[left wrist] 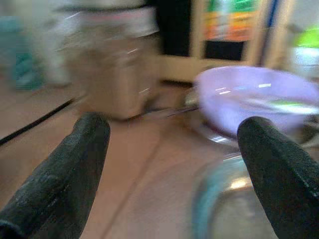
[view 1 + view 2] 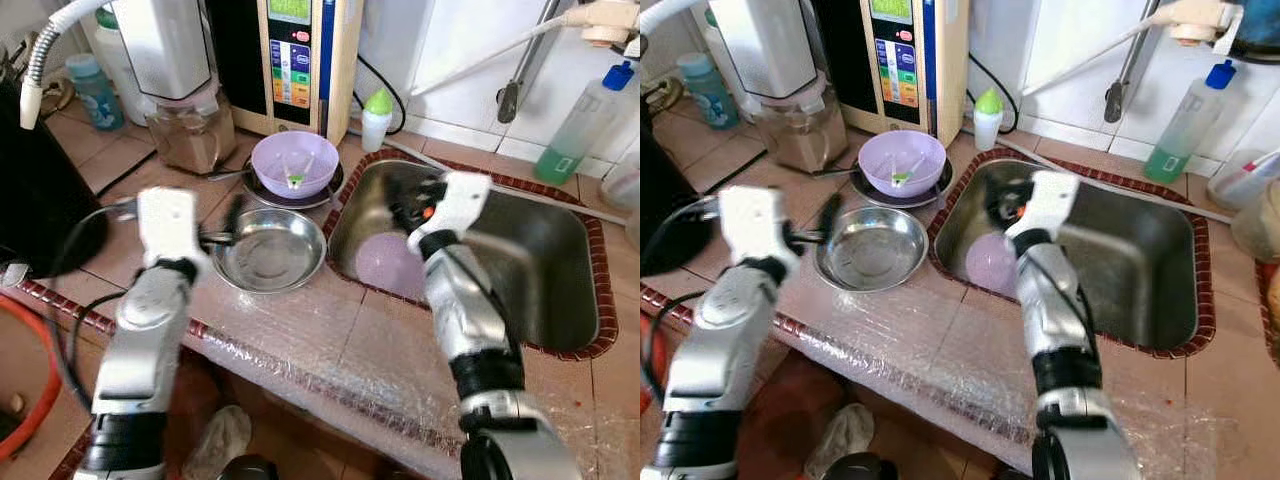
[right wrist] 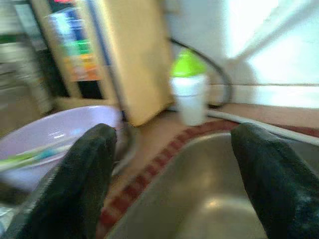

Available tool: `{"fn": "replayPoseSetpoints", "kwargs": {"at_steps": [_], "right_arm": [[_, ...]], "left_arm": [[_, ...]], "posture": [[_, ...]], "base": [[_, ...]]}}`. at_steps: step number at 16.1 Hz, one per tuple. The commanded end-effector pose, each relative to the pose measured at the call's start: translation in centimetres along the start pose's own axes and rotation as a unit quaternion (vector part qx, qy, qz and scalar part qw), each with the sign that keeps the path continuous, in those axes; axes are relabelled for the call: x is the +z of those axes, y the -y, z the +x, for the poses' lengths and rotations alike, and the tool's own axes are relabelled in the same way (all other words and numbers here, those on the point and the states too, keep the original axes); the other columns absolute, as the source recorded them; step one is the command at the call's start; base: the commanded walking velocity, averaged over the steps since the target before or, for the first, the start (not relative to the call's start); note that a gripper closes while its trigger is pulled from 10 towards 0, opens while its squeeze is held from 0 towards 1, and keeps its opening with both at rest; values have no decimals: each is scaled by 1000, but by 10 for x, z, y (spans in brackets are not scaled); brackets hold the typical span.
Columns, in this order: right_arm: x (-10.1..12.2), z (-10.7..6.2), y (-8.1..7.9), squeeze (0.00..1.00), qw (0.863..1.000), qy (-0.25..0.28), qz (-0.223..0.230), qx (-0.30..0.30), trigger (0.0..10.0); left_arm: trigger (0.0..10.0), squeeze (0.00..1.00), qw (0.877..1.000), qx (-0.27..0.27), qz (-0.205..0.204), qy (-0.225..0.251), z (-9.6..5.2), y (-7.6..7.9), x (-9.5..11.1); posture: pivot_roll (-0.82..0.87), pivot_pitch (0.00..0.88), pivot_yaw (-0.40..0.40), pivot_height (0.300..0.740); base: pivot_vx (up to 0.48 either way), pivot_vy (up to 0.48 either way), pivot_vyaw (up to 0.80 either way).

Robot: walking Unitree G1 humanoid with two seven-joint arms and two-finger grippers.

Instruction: Kitchen organization

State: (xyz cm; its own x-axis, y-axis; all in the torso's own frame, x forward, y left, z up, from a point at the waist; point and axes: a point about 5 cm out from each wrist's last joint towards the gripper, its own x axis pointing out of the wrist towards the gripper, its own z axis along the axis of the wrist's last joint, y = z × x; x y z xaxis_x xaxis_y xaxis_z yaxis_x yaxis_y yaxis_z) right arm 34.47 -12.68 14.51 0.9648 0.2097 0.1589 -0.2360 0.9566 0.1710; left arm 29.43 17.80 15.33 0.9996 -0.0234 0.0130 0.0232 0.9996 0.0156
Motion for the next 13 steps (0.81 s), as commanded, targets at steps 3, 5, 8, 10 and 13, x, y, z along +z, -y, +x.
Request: {"fn": "replayPoseSetpoints", "kwargs": {"at_steps": [3,5,8,10,13], "right_arm": [[1,-6,-14,0,999,3,-22,46,10000],[2,-9,-20,0,998,5,-29,62,10000],[4,-13,-27,0,995,5,-46,88,10000],[3,-15,-26,0,995,2,-46,86,10000],[4,-18,-23,0,996,2,-49,80,10000]], "left_arm": [[10000,1000,998,37,-24,-49,-1,-11,-17],[10000,682,995,29,-43,-84,3,-7,-23],[10000,0,989,-30,-83,-121,6,8,-28],[2510,0,985,-50,-89,-142,5,12,-33],[0,0,982,-36,-84,-166,1,5,-41]], "posture": [[99,0,-16,740],[96,0,-15,740],[84,0,-6,740],[80,0,1,740],[70,0,7,740]], "base": [[0,0,0],[0,0,0],[0,0,0],[0,0,0],[0,0,0]]}}
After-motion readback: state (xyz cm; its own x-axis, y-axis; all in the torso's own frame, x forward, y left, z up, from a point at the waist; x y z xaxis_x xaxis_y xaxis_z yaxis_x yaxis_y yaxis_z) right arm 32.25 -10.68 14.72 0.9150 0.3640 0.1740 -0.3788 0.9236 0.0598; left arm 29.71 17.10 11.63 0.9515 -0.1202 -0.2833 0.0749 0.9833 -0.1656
